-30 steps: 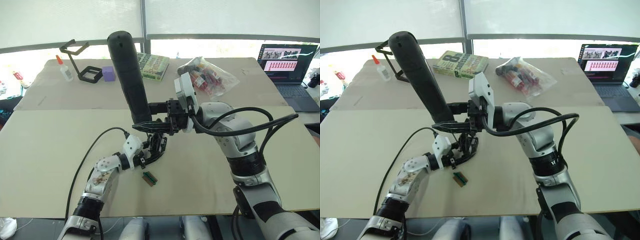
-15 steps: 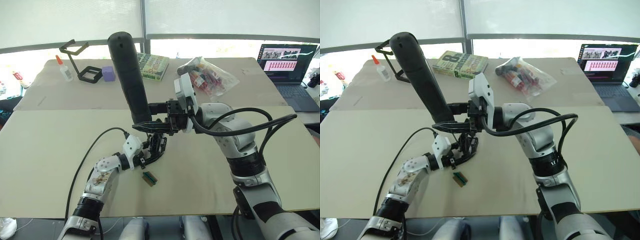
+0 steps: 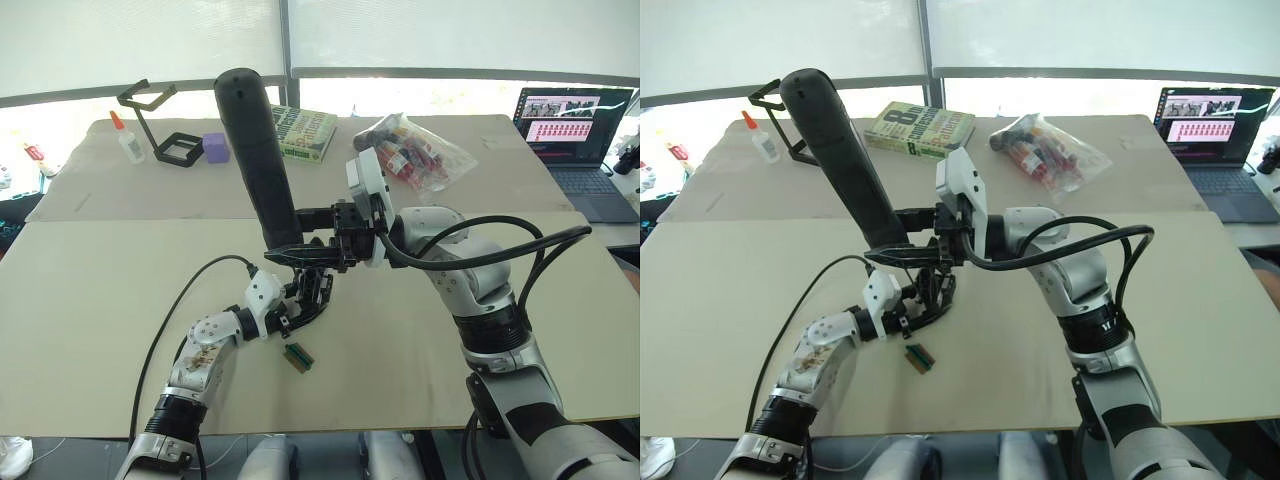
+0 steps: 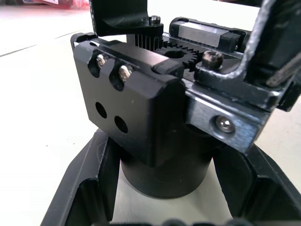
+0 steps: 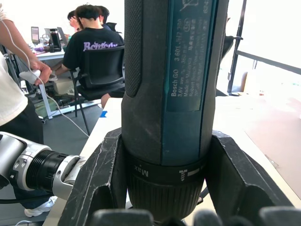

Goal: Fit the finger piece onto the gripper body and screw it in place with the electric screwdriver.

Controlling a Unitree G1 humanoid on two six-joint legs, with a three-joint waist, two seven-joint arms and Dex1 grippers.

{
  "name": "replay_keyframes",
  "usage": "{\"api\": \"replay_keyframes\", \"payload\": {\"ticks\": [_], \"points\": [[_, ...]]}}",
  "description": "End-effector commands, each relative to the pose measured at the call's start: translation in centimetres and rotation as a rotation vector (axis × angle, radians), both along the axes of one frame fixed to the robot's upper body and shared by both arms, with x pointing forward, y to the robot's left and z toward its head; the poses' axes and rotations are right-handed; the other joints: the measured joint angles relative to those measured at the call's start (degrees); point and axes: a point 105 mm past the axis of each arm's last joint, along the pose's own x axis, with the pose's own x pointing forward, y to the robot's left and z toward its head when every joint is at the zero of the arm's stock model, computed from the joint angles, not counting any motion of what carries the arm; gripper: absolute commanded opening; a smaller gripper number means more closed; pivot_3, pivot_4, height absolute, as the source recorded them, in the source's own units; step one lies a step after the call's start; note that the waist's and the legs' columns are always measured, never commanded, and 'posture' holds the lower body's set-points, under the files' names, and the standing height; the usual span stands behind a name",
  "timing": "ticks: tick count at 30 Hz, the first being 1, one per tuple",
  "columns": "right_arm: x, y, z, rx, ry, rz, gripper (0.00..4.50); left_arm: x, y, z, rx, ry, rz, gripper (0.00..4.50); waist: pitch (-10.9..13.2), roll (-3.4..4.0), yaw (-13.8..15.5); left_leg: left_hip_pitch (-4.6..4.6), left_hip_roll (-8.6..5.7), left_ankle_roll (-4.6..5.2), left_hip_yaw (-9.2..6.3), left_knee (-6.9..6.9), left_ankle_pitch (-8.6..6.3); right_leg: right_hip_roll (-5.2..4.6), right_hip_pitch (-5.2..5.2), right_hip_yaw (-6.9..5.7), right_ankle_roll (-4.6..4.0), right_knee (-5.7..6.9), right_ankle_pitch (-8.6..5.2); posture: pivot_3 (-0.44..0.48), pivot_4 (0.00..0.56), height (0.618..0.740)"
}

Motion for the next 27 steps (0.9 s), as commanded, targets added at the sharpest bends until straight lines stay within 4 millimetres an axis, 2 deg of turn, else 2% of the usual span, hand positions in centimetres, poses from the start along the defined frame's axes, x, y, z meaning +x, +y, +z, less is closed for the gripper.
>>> {"api": "replay_keyframes", "payload": {"ticks": [1, 27], "points": [[-0.87, 0.19, 1.74, 0.039, -0.078, 0.029, 1.92, -0.73, -0.35, -1.05, 0.000, 0.045, -0.019, 2.32, 0.0, 0.00, -0.1, 0.00, 0.00, 0.00, 0.00, 0.00, 0.00, 0.00, 0.00, 0.00, 0.00, 0.00, 0.00, 0.000, 0.150, 0.740], [-0.49, 0.28, 1.57, 0.046, -0.085, 0.005, 1.92, -0.73, -0.41, -1.09, -0.001, 0.046, -0.020, 2.32, 0.0, 0.00, -0.4, 0.00, -0.01, 0.00, -0.01, 0.00, 0.00, -0.02, 0.00, 0.00, 0.00, 0.01, 0.00, 0.000, 0.150, 0.740]]}}
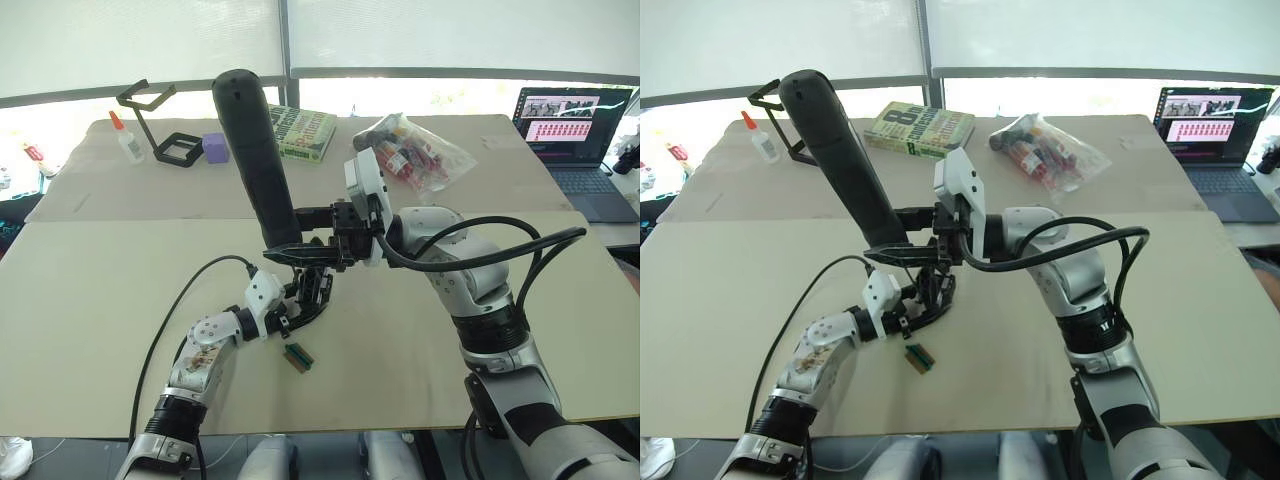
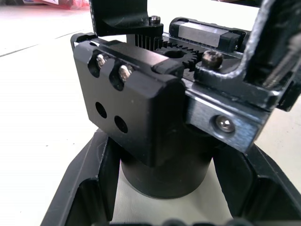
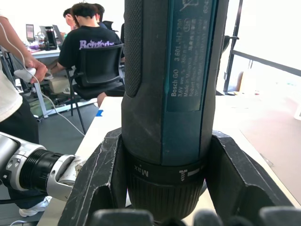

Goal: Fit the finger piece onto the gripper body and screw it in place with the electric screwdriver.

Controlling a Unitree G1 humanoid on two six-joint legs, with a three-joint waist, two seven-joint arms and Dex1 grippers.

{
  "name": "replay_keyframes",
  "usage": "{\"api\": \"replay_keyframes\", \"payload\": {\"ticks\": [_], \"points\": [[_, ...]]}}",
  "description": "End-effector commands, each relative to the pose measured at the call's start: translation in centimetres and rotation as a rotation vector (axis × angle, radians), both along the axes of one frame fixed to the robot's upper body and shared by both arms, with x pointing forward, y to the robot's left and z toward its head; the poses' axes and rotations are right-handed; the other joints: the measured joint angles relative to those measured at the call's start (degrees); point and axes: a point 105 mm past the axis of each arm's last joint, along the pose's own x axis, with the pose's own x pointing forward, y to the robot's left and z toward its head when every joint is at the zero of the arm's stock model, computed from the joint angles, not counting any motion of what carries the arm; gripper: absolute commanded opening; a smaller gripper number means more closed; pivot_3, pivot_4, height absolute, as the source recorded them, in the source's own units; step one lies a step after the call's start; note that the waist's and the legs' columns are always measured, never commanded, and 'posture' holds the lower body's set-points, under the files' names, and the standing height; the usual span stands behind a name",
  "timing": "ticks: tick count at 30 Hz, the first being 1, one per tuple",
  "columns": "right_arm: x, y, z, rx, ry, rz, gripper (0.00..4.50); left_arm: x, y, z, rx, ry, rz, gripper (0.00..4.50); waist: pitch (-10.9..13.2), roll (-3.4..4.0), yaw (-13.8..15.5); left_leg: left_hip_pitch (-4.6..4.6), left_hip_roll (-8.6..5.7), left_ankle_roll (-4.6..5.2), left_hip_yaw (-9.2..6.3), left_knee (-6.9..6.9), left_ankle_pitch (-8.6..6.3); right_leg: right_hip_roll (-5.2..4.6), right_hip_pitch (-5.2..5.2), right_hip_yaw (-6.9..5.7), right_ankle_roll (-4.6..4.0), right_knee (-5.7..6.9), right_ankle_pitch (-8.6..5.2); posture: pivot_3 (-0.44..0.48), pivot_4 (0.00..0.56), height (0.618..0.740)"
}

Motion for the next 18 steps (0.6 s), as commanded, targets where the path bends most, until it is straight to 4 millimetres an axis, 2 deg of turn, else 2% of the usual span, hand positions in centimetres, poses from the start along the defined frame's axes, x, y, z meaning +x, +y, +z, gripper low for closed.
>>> {"api": "replay_keyframes", "payload": {"ticks": [1, 18], "points": [[-0.70, 0.15, 1.59, 0.046, -0.073, 0.022, 1.92, -0.70, -0.42, -1.08, 0.000, 0.047, -0.020, 2.32, 0.0, 0.00, 0.0, 0.00, 0.00, 0.00, 0.00, 0.00, 0.00, 0.00, 0.00, 0.00, 0.00, 0.00, 0.00, 0.000, 0.150, 0.740], [-0.71, 0.31, 1.00, 0.052, -0.056, 0.014, 1.92, -0.68, -0.33, -1.13, 0.000, 0.048, -0.017, 2.32, 0.0, 0.00, 0.0, 0.00, -0.01, 0.00, 0.00, 0.00, 0.00, -0.01, 0.00, 0.00, 0.00, 0.00, 0.00, 0.000, 0.150, 0.740]]}}
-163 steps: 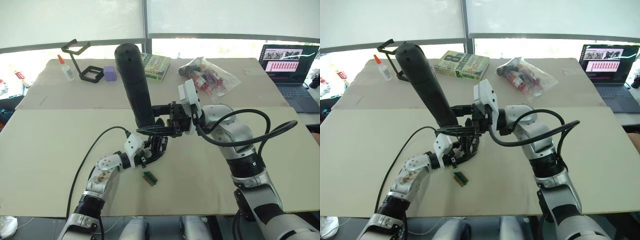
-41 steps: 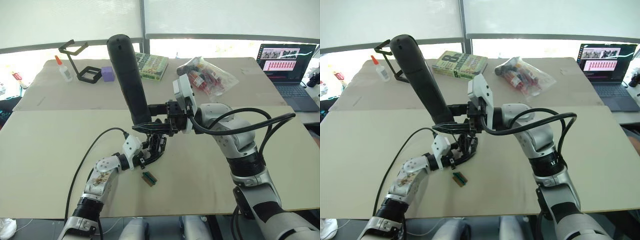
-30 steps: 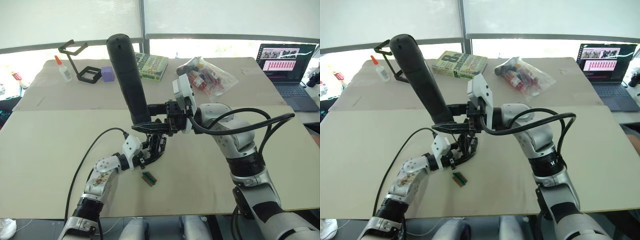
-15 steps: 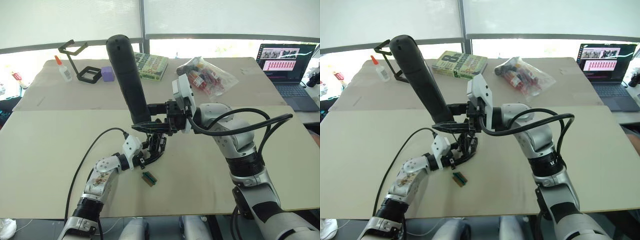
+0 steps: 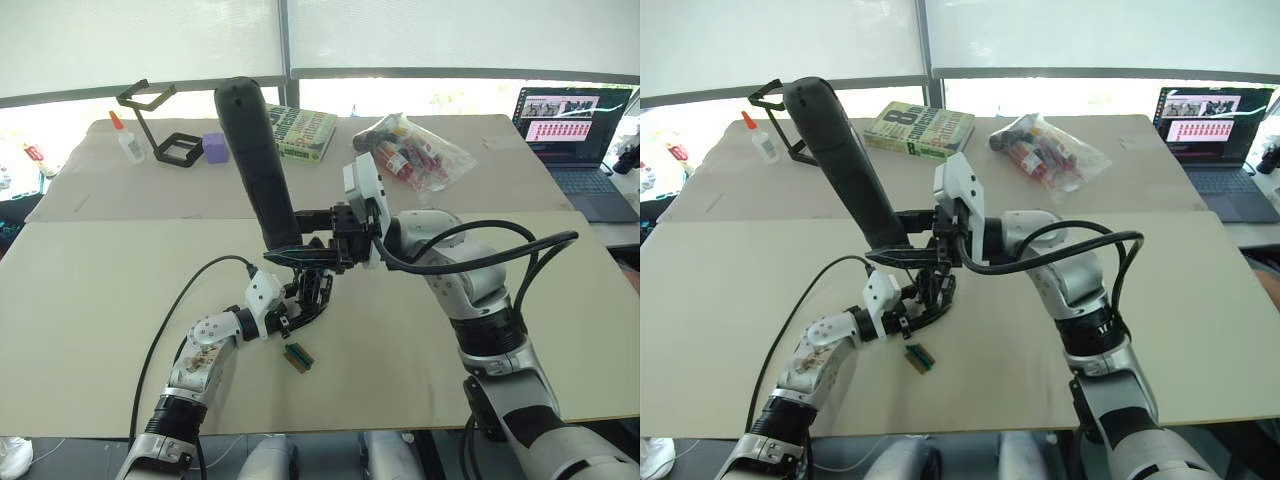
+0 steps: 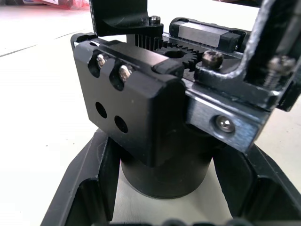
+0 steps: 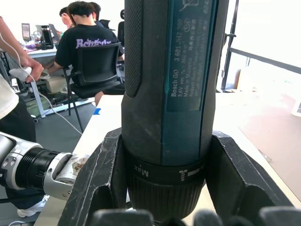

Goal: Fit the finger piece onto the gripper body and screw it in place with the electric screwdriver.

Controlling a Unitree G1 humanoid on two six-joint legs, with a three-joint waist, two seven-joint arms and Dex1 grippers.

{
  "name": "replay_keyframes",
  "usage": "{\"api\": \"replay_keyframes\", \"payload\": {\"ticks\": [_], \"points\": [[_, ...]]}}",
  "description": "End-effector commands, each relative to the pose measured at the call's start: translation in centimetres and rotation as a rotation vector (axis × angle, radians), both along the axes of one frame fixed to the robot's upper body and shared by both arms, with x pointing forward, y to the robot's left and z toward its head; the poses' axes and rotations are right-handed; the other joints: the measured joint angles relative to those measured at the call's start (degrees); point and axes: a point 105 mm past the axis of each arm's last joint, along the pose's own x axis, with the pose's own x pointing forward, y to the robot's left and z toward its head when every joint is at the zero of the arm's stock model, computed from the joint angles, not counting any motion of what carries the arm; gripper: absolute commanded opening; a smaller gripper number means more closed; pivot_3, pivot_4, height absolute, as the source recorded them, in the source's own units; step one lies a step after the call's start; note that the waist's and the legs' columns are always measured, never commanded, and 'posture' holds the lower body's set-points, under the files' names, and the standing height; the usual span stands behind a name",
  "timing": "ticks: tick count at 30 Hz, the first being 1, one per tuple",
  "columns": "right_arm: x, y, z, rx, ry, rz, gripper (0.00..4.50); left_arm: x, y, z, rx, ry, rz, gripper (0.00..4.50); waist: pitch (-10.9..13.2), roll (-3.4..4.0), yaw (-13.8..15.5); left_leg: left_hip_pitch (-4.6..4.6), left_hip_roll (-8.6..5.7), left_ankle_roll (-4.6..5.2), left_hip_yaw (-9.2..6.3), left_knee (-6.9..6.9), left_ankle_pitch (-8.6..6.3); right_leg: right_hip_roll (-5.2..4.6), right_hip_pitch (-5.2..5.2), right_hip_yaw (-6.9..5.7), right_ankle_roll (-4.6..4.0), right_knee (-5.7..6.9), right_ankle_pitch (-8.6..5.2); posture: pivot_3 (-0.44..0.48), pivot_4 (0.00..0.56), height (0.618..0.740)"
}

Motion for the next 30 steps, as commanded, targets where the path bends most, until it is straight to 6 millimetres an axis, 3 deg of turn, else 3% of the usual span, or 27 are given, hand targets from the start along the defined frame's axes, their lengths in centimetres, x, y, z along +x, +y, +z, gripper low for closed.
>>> {"api": "replay_keyframes", "payload": {"ticks": [1, 30], "points": [[-0.9, 0.3, 1.4, 0.051, -0.062, 0.030, 1.92, -0.7, -0.3, -1.1, 0.001, 0.047, -0.017, 2.32, 0.0, 0.00, 0.0, 0.00, 0.00, 0.00, 0.00, 0.00, 0.00, 0.00, 0.00, 0.00, 0.00, 0.00, 0.00, 0.000, 0.150, 0.740], [0.5, -0.5, -1.5, 0.044, -0.012, -0.059, 1.92, -0.6, -0.1, -1.0, 0.005, 0.049, -0.012, 2.32, -0.1, 0.04, -0.1, 0.17, -0.01, 0.00, 0.02, -0.01, 0.00, -0.02, 0.11, 0.02, 0.00, -0.01, 0.00, 0.000, 0.150, 0.740]]}}
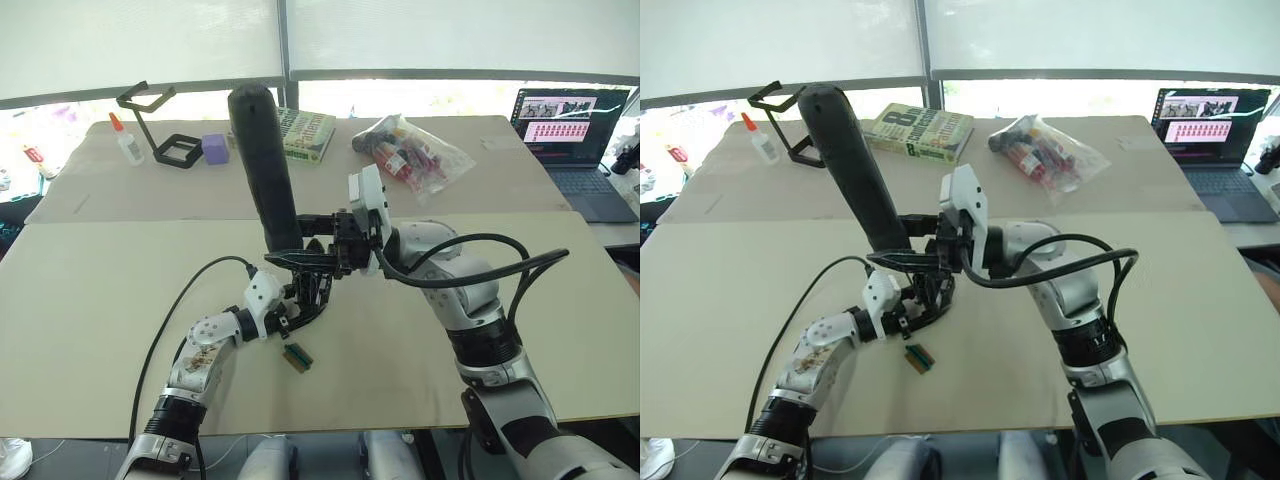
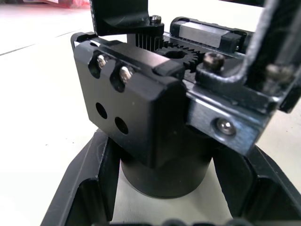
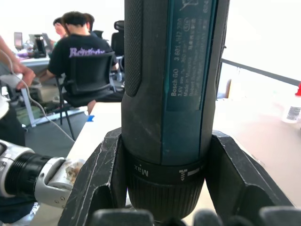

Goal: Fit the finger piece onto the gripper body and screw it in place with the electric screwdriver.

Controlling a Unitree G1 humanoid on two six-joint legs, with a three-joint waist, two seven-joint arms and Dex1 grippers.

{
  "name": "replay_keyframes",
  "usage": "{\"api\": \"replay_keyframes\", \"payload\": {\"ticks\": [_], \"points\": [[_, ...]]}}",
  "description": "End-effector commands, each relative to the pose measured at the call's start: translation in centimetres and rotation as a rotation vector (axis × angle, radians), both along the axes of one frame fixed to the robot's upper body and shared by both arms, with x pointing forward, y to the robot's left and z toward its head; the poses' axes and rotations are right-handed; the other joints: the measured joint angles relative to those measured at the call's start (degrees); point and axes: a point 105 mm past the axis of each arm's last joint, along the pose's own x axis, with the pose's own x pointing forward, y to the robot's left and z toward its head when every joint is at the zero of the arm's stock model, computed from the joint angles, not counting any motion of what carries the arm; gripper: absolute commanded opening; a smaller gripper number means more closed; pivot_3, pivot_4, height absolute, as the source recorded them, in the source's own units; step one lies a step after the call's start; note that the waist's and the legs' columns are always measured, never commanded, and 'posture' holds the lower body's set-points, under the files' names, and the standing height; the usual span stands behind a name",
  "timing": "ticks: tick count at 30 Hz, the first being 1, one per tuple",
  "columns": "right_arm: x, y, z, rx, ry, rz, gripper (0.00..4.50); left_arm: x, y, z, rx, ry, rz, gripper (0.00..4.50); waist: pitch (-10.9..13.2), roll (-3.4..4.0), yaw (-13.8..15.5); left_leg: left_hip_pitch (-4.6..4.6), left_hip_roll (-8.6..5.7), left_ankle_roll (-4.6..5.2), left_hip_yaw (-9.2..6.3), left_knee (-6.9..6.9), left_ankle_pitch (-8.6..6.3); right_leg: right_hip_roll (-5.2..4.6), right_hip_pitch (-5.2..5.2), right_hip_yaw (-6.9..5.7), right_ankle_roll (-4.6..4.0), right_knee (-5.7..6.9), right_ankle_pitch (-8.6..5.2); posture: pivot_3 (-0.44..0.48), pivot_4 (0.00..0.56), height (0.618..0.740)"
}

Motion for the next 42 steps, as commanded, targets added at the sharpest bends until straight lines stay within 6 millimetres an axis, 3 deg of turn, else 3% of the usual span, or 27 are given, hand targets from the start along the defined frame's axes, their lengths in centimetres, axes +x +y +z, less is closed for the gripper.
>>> {"api": "replay_keyframes", "payload": {"ticks": [1, 30, 42], "points": [[0.4, -0.2, -0.5, -0.016, 0.002, -0.026, 1.92, -0.6, -0.2, -0.8, 0.002, 0.033, -0.019, 2.32, 0.0, 0.00, 0.0, 0.03, 0.01, 0.00, 0.00, 0.00, 0.00, 0.00, 0.02, 0.00, 0.00, 0.00, 0.00, 0.000, 0.150, 0.740], [0.9, 0.1, -4.7, -0.098, 0.101, -0.112, 1.92, -0.4, -0.1, -0.7, 0.005, 0.031, -0.013, 2.32, -0.2, -0.02, 0.1, 0.41, 0.04, 0.05, 0.01, -0.10, -0.03, 0.01, 0.35, 0.03, 0.00, -0.06, 0.00, 0.000, 0.150, 0.740], [1.0, -0.1, -3.7, -0.082, 0.069, -0.104, 1.92, -0.3, 0.1, -0.7, 0.004, 0.031, -0.005, 2.32, -0.3, -0.03, 0.1, 0.44, 0.05, 0.07, 0.00, -0.11, -0.05, 0.02, 0.40, 0.03, 0.00, -0.09, 0.00, 0.000, 0.150, 0.740]]}}
